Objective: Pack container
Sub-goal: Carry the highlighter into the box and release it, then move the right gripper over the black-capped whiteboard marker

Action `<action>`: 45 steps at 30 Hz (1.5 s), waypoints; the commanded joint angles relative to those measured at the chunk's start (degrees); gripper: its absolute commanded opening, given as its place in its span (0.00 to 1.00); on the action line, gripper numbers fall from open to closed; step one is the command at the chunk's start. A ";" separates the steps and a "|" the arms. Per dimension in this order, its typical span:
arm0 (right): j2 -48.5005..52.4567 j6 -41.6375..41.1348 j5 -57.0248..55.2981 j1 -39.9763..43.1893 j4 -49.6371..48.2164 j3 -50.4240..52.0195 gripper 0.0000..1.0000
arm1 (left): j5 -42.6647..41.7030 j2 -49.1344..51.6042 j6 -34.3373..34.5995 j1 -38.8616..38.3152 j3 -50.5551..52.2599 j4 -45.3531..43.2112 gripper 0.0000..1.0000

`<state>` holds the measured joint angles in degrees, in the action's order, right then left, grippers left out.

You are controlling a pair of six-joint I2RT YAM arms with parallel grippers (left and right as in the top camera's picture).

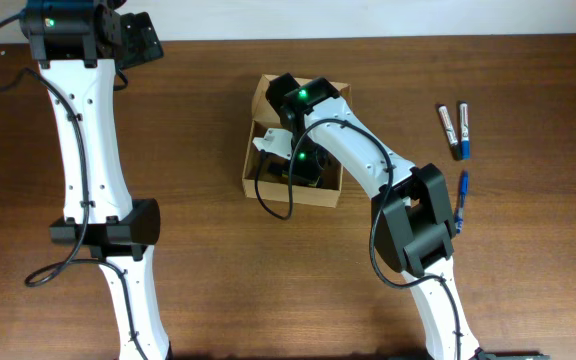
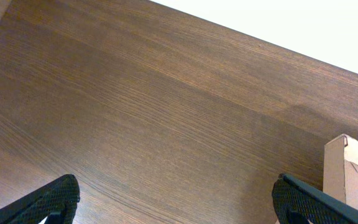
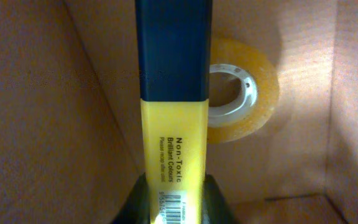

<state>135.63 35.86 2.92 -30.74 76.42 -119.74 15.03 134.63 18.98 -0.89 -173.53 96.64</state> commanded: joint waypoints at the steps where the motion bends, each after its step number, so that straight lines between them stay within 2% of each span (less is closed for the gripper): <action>1: -0.28 -1.33 -1.03 -0.33 0.22 0.04 0.32 | 0.24 -0.50 -0.85 0.20 0.24 0.02 1.00; 4: -0.55 -3.78 -6.80 -0.50 2.12 -0.66 0.36 | 0.24 -0.50 -0.87 0.20 0.24 0.02 1.00; 8: -5.77 -4.87 -7.72 -1.38 2.27 -1.36 0.52 | 0.24 -0.50 -0.87 0.20 0.24 0.02 1.00; 14: -20.83 -9.77 -11.45 -1.51 0.83 -1.36 0.67 | 0.24 -0.50 -0.87 0.20 0.24 0.02 1.00; 19: -31.85 -15.89 -18.25 3.67 -2.16 -1.33 0.67 | 0.24 -0.50 -0.87 0.20 0.24 0.02 1.00; 23: -35.34 -23.87 -16.59 14.71 -4.57 -1.33 0.67 | 0.24 -0.50 -0.87 0.20 0.24 0.02 1.00; 27: -32.61 -27.41 -7.98 27.71 -6.47 -1.01 0.67 | 0.24 -0.50 -0.87 0.20 0.24 0.02 1.00; 33: -20.00 -30.67 -0.31 39.63 -10.08 -1.01 0.63 | 0.24 -0.50 -0.87 0.20 0.24 0.02 1.00; 37: -11.32 -30.23 3.15 41.33 -10.16 -1.01 0.62 | 0.24 -0.50 -0.87 0.20 0.24 0.02 1.00; 39: -5.57 -25.92 3.13 40.79 -9.84 -1.01 0.60 | 0.24 -0.50 -0.87 0.20 0.24 0.02 1.00; 45: 0.11 -23.63 2.80 40.02 -10.29 -1.01 0.54 | 0.24 -0.50 -0.87 0.20 0.24 0.02 1.00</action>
<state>135.31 10.28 4.36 9.80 66.54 -120.57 15.03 134.63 18.98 -0.89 -173.49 96.64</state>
